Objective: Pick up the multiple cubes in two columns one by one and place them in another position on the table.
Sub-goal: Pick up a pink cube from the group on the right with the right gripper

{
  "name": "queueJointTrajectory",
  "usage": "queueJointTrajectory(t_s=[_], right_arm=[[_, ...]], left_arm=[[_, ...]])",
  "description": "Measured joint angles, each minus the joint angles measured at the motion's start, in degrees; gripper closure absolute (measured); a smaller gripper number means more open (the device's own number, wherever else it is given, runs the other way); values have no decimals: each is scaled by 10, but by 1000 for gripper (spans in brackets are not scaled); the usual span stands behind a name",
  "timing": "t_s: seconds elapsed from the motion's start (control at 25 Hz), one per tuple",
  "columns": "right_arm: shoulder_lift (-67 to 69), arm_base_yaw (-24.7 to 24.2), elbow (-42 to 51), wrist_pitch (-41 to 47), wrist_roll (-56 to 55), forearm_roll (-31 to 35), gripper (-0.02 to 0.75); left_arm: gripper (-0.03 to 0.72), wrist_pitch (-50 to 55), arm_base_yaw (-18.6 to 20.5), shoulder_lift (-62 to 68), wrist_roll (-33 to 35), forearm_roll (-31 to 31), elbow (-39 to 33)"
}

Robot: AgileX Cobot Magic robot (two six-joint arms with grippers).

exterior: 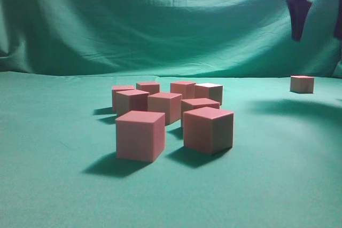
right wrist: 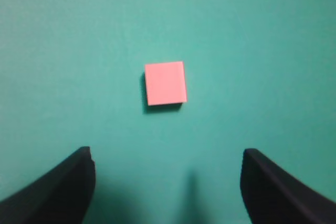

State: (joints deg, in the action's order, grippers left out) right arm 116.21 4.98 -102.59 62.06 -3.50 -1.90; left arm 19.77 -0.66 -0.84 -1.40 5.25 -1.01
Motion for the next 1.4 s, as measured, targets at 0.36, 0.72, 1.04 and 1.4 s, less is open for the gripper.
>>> queueJointTrajectory(t_s=[0.36, 0.72, 1.04, 1.4], right_arm=[[88, -5, 0, -102, 68, 14, 182], [123, -5, 0, -160, 72, 14, 182], [134, -5, 0, -166, 72, 15, 482], [126, 9, -105, -12, 72, 51, 475]], left_arm=[[688, 0, 0, 0, 0, 0, 0], [688, 0, 0, 0, 0, 0, 0], [688, 0, 0, 0, 0, 0, 0], [688, 0, 0, 0, 0, 0, 0]])
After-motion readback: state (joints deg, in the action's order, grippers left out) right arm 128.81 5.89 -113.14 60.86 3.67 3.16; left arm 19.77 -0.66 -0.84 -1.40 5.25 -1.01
